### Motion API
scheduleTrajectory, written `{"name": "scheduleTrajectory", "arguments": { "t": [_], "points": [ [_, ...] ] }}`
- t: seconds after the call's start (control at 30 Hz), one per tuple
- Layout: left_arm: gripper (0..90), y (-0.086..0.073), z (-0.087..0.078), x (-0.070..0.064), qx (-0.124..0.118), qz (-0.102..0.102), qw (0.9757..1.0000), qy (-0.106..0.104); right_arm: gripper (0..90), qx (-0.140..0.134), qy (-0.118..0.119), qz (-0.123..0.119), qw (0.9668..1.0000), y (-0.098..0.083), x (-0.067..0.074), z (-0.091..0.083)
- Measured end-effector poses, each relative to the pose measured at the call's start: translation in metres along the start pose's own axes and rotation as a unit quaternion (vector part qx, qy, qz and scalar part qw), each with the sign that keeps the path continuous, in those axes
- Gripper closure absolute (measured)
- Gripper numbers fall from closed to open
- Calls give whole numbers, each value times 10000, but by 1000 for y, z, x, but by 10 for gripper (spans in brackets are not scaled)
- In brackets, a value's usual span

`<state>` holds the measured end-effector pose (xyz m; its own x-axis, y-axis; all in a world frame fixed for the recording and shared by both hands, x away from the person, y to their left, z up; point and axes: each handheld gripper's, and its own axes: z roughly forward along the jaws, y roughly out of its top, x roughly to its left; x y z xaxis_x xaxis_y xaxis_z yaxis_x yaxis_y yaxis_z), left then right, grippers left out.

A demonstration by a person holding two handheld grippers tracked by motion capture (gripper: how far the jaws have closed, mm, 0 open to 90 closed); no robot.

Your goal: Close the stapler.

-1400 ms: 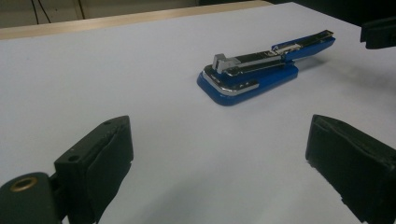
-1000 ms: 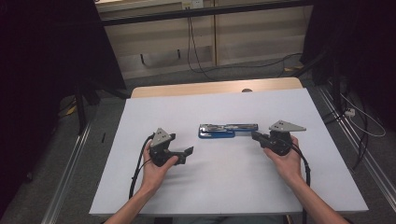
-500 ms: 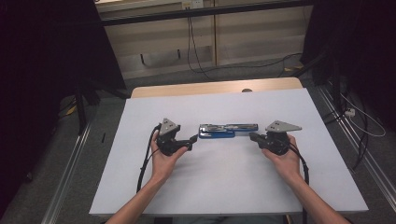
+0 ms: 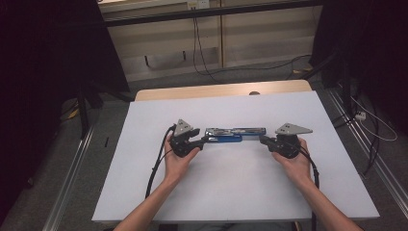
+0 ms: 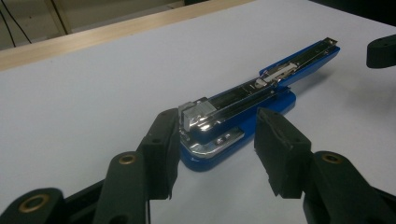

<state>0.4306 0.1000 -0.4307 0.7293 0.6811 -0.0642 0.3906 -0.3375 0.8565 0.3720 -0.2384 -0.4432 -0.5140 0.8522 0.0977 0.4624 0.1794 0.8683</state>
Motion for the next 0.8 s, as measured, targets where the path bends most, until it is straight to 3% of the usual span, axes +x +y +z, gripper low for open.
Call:
{"name": "scheduleTrajectory", "arguments": {
  "t": [0.07, 0.27, 0.43, 0.7, 0.8],
  "points": [
    [568, 0, 4, -1, 88, 2, 10000, -14, 900, 20, 1, -4, 10000, 0, -1, 1],
    [782, 6, 11, -3, 10, 6, 9999, -148, 900, 69, -1, -33, 10000, 0, -2, 3],
    [890, 7, 19, -2, 55, -100, 9997, -200, 900, 124, 1, -91, 9999, 0, -1, 5],
    [900, 6, 31, -3, 343, 19, 9991, -264, 900, 263, 7, -110, 9996, -1, -1, 8],
    [900, 6, 34, -1, 378, 31, 9992, -151, 900, 247, -14, -90, 9997, -1, -2, 8]
  ]
}}
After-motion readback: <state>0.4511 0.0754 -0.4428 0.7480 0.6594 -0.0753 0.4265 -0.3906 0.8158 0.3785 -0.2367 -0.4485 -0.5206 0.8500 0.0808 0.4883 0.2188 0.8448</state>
